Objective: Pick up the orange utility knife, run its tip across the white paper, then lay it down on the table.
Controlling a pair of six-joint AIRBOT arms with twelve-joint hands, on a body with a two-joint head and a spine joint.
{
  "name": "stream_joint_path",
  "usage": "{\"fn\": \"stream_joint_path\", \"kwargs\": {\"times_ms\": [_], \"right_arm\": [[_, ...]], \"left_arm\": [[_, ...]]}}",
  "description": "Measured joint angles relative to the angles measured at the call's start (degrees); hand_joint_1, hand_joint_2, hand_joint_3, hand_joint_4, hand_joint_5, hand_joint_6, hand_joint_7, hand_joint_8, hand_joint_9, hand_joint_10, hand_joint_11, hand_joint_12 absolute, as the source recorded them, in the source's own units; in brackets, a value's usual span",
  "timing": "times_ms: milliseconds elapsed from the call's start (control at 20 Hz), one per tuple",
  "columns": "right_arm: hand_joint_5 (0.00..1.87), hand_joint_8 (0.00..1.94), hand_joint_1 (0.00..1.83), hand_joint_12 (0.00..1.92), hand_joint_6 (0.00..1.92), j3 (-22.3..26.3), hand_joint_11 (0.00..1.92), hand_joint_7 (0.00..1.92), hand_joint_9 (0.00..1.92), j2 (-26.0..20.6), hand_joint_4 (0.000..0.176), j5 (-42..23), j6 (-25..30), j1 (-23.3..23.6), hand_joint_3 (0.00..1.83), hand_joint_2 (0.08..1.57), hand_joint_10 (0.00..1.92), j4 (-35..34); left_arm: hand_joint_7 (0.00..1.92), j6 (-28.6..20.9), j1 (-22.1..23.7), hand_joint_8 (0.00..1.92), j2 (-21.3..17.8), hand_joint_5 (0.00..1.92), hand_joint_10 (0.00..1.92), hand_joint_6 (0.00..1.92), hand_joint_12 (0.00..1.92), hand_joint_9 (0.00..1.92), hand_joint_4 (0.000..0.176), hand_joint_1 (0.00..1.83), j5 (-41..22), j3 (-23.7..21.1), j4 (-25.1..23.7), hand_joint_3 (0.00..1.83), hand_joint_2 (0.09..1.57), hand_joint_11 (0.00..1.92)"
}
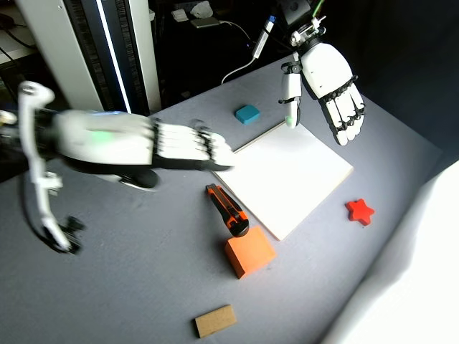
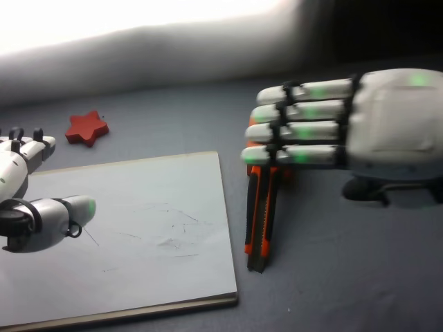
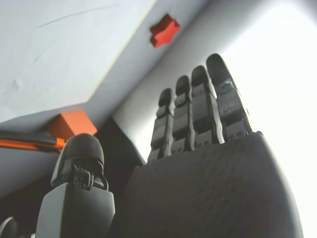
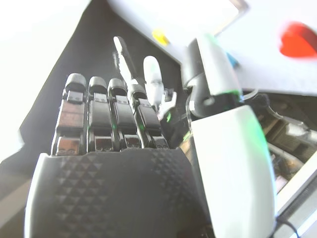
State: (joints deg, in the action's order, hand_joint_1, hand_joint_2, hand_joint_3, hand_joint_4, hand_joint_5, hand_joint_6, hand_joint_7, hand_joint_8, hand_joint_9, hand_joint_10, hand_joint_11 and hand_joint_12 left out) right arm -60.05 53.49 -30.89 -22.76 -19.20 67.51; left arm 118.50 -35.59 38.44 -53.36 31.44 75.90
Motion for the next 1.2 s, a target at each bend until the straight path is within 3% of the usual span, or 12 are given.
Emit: {"fn": "stream_joint_path", "kwargs": {"times_ms": [200, 350, 500, 750, 1200], "right_arm": [[0.0, 0.0, 0.98, 0.0, 0.0, -4.87, 0.0, 0.0, 0.0, 5.33, 0.0, 1.44, 24.15, 5.7, 0.01, 1.18, 0.0, 21.53], [0.0, 0.0, 1.0, 0.0, 0.0, -6.16, 0.0, 0.0, 0.0, 6.95, 0.0, 1.66, 34.99, 6.64, 0.01, 1.18, 0.0, 29.73], [0.0, 0.0, 1.04, 0.0, 0.0, -6.19, 0.0, 0.0, 0.0, 8.15, 0.0, 1.7, 47.47, 8.31, 0.0, 1.16, 0.0, 42.29], [0.0, 0.0, 1.08, 0.0, 0.0, -9.6, 0.0, 0.0, 0.0, 12.76, 0.0, 2.73, 47.98, 7.5, 0.0, 1.14, 0.0, 43.8], [0.0, 0.0, 1.17, 0.0, 0.0, -13.55, 0.0, 0.0, 0.0, 17.62, 0.0, 5.07, 48.98, 6.4, 0.0, 1.11, 0.0, 51.74]], "left_arm": [[0.16, 1.11, 0.61, 0.0, 1.25, 0.09, 0.0, 0.0, 0.67, 0.15, 0.008, 0.0, -0.55, -0.57, 2.64, 0.0, 1.27, 0.0], [0.16, 1.9, 1.44, 0.0, 1.97, 0.07, 0.0, 0.0, 0.66, 0.15, 0.012, 0.0, -1.11, -0.44, 2.14, 0.0, 1.27, 0.0], [0.16, 1.88, 1.51, 0.0, 2.47, 0.07, 0.0, 0.0, 0.66, 0.16, 0.009, 0.0, -1.55, 0.17, 2.38, 0.0, 1.27, 0.0], [0.17, 1.86, 1.49, 0.0, 2.54, 0.08, 0.0, 0.0, 0.67, 0.16, 0.001, 0.0, -1.77, 0.33, 2.45, 0.0, 1.27, 0.0], [0.17, 1.4, 0.9, 0.0, 3.15, 0.09, 0.01, 0.0, 0.78, 0.19, 0.007, 0.0, -2.95, 0.33, 2.62, 0.0, 1.27, 0.0]]}}
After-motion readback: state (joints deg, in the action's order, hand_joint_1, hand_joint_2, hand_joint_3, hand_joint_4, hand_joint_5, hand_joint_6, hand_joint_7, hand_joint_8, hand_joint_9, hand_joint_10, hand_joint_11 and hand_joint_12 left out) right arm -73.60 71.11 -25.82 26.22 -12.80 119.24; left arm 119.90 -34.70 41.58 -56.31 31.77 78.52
